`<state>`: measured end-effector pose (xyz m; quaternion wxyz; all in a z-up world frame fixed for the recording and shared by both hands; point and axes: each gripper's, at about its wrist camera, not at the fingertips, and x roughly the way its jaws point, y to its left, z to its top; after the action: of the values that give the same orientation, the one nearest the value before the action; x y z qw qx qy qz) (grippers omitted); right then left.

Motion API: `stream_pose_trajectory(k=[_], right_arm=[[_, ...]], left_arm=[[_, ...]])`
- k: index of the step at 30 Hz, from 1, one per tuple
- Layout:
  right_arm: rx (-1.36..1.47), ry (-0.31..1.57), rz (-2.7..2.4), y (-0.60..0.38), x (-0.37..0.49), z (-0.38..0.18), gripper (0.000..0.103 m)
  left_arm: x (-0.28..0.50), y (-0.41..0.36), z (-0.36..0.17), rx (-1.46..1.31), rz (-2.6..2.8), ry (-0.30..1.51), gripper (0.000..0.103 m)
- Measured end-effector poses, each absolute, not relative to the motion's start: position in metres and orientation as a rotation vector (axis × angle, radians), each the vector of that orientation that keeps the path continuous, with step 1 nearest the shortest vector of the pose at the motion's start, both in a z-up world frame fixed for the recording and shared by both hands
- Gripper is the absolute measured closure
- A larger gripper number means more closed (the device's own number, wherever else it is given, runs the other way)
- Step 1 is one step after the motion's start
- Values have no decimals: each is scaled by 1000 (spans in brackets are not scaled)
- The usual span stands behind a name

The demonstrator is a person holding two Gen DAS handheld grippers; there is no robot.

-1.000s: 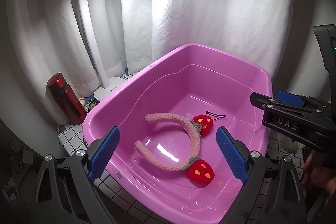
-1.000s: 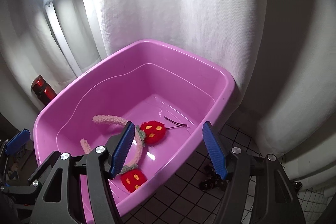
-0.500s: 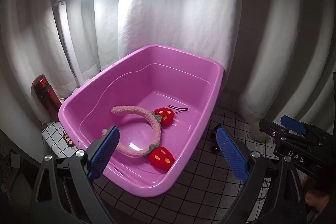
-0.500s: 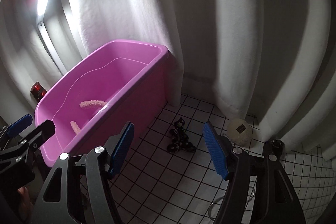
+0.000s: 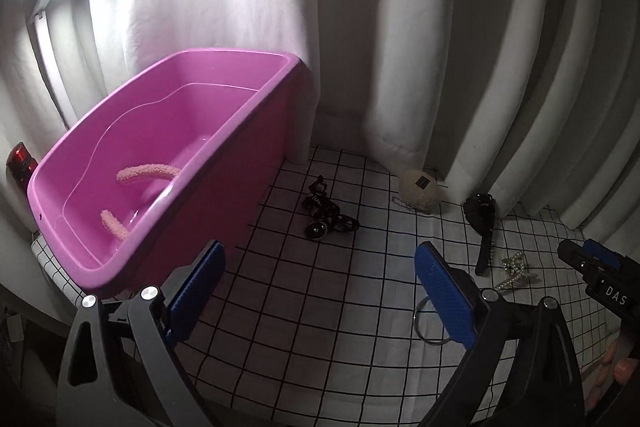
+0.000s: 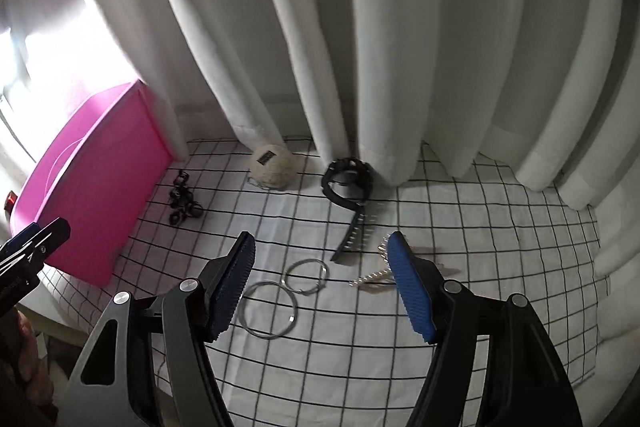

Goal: Organize jewelry
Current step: 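Withdraw both open tools from the tub back over the table, then grasp the large silver ring with left tool while right tool grasps the pearl claw clip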

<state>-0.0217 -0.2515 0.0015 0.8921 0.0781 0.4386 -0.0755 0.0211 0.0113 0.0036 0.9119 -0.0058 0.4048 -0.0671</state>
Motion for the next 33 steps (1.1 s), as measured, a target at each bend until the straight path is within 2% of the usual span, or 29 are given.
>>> stream_pose_trajectory(k=[8,19,33], right_arm=[[193,975,-238,-319,-47,-43,37],[88,1068,-124,-347,-30,-105,37],[-124,1085,142,-367,9,-137,37]], left_arm=[[8,-39,-50,20,-165,908,9],[-8,-88,-106,25,-136,986,9],[-11,-118,-151,-12,-25,1033,9]])
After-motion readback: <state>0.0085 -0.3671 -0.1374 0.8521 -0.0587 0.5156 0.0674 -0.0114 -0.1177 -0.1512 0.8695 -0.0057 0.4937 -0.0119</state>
